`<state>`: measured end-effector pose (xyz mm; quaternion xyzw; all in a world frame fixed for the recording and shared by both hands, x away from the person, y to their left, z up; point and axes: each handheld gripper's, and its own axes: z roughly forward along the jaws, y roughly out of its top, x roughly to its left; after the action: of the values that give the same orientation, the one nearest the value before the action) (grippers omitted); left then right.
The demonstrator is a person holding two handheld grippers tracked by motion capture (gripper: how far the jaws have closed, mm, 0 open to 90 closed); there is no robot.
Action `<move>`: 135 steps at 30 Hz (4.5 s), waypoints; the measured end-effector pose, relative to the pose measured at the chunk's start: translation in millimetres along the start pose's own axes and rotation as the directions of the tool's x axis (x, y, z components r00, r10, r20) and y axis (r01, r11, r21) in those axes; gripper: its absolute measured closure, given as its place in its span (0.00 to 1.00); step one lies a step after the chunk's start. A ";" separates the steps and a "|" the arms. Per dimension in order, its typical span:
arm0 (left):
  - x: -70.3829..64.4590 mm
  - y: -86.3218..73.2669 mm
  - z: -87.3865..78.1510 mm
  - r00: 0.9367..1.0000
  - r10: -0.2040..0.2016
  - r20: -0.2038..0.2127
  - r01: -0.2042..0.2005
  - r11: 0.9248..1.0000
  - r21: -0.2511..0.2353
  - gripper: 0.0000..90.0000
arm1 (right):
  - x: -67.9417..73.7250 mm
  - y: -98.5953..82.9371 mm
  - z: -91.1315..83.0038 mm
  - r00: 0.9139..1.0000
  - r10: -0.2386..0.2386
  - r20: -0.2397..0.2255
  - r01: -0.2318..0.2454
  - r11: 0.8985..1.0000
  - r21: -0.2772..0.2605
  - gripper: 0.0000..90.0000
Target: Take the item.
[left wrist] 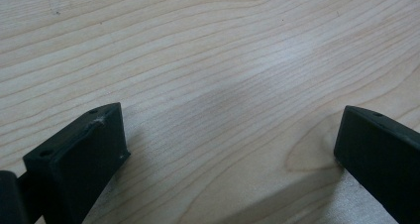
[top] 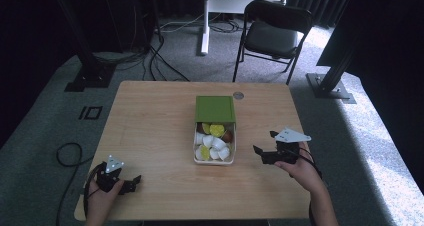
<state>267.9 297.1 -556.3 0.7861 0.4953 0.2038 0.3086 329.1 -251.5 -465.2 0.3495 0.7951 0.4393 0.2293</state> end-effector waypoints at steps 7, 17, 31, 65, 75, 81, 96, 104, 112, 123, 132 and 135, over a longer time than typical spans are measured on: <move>0.0 0.0 0.0 1.000 0.000 0.000 0.000 1.000 0.000 0.01 | 8.6 14.7 6.1 0.999 -0.038 -0.030 0.038 0.999 -0.014 0.17; 0.0 0.0 0.0 1.000 0.000 0.000 0.000 1.000 0.000 0.01 | 21.4 34.0 16.5 0.993 -0.097 -0.073 0.095 0.995 -0.030 0.17; 0.0 0.0 0.1 1.000 0.000 0.000 0.000 1.000 -0.001 0.01 | 39.9 51.3 29.3 0.976 -0.170 -0.137 0.165 0.985 -0.041 0.19; 0.2 0.0 0.0 1.000 0.002 -0.001 -0.002 1.000 0.000 0.01 | 82.2 64.5 80.6 0.914 -0.317 -0.252 0.344 0.936 0.071 0.39; 0.1 0.0 0.0 1.000 0.002 -0.001 -0.002 1.000 0.000 0.01 | 90.8 65.4 92.1 0.901 -0.348 -0.257 0.391 0.910 0.140 0.50; 0.2 0.0 0.0 1.000 0.002 -0.001 -0.002 1.000 0.000 0.01 | 95.3 66.1 100.3 0.891 -0.386 -0.239 0.437 0.870 0.227 0.56; 0.2 0.0 0.0 1.000 0.002 -0.001 -0.002 1.000 0.000 0.01 | 101.7 67.9 111.6 0.910 -0.365 -0.195 0.412 0.842 0.349 0.61; 0.1 0.0 0.0 1.000 0.002 0.000 -0.002 1.000 0.000 0.01 | 99.7 67.3 109.8 0.932 -0.315 -0.180 0.359 0.870 0.338 0.62; 0.1 0.0 0.0 1.000 0.002 -0.001 -0.002 1.000 0.000 0.01 | 97.5 64.5 101.0 0.946 -0.266 -0.186 0.310 0.908 0.282 0.63; 0.2 0.1 0.0 1.000 0.002 0.000 -0.002 1.000 0.000 0.01 | 86.6 60.8 87.2 0.978 -0.157 -0.139 0.174 0.977 0.122 0.63; 0.0 0.0 0.1 1.000 0.000 -0.001 0.000 1.000 -0.001 0.01 | 77.8 64.6 73.7 0.988 -0.101 -0.117 0.088 0.990 -0.114 0.63; 0.0 0.0 0.1 1.000 0.000 -0.001 0.000 1.000 -0.001 0.01 | 75.3 63.8 71.5 0.992 -0.090 -0.090 0.076 0.987 -0.143 0.63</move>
<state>267.9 297.1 -556.3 0.7858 0.4952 0.2045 0.3089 350.7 -132.4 -451.1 0.2776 0.7866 0.5001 0.2326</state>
